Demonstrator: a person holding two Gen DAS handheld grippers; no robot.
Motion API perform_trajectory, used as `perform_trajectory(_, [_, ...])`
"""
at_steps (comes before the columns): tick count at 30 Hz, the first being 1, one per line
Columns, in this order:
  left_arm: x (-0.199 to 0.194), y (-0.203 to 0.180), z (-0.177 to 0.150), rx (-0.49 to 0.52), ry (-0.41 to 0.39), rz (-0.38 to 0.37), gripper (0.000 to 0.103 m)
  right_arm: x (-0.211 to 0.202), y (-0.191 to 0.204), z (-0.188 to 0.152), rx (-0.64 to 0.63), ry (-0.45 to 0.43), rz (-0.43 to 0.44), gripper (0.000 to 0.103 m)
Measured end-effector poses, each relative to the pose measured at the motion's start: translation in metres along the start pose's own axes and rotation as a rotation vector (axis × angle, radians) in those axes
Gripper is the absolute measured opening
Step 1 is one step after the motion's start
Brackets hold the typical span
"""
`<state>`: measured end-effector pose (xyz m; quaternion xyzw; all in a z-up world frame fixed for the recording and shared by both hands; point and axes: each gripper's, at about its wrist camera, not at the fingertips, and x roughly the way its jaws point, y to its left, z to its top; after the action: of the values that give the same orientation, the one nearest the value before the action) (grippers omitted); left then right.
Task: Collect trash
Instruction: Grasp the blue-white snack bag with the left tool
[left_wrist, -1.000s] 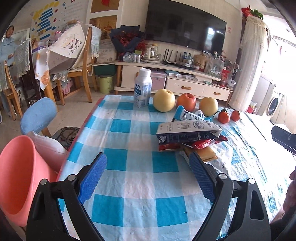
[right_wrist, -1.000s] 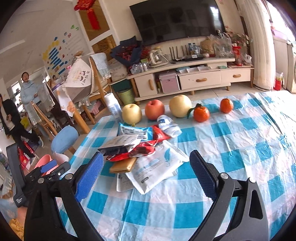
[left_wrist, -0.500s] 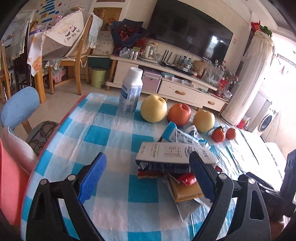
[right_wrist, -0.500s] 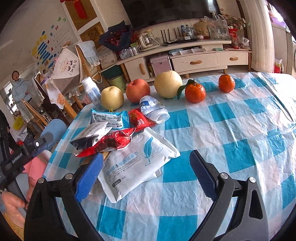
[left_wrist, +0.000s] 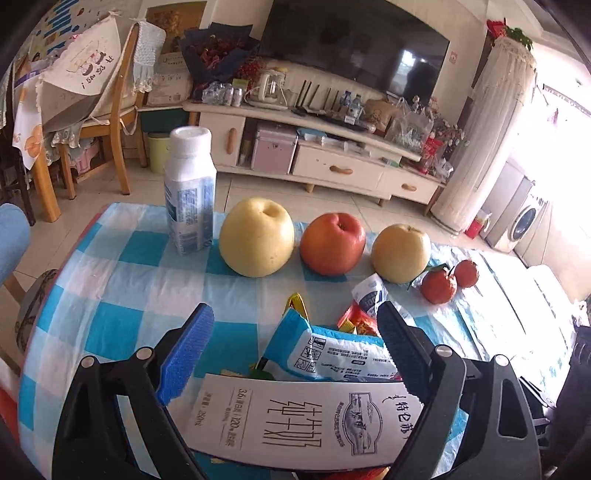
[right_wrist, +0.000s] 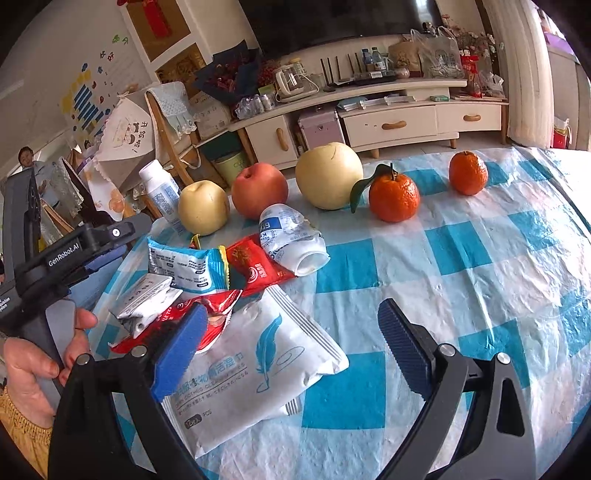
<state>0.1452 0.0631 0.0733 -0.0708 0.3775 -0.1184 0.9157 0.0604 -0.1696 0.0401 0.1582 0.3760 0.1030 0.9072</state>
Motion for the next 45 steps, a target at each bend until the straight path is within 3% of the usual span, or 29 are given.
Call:
perform_trajectory(2, [0.016, -0.005, -0.007, 0.03, 0.071, 0.003, 0.083, 0.008, -0.004, 0.002, 0.011, 0.016, 0.011, 0.083])
perform_trajectory(4, [0.027, -0.008, -0.017, 0.053, 0.136, 0.013, 0.082, 0.011, -0.005, 0.002, 0.022, 0.023, 0.021, 0.082])
perform_trajectory(12, [0.009, -0.021, -0.043, 0.111, 0.171, -0.004, 0.082, 0.002, -0.004, 0.005, -0.015, 0.006, 0.014, 0.082])
perform_trajectory(22, [-0.02, -0.029, -0.069, 0.18, 0.274, -0.147, 0.082, -0.001, -0.009, 0.005, -0.025, 0.063, 0.004, 0.082])
perform_trajectory(27, [-0.027, -0.015, -0.052, 0.233, 0.201, -0.06, 0.082, -0.005, -0.016, -0.002, -0.004, 0.107, -0.002, 0.085])
perform_trajectory(33, [-0.009, -0.031, -0.054, 0.429, 0.209, 0.015, 0.082, -0.009, -0.002, -0.016, -0.043, 0.156, 0.009, 0.089])
perform_trajectory(38, [-0.005, -0.053, -0.059, 0.556, 0.201, 0.006, 0.08, -0.016, 0.002, -0.018, -0.066, 0.149, 0.012, 0.089])
perform_trajectory(40, [-0.001, -0.055, -0.061, 0.565, 0.22, 0.002, 0.078, -0.017, 0.001, -0.019, -0.075, 0.143, -0.005, 0.089])
perform_trajectory(45, [0.006, -0.051, -0.063, 0.54, 0.264, 0.0, 0.059, -0.015, 0.002, -0.021, -0.083, 0.157, -0.001, 0.089])
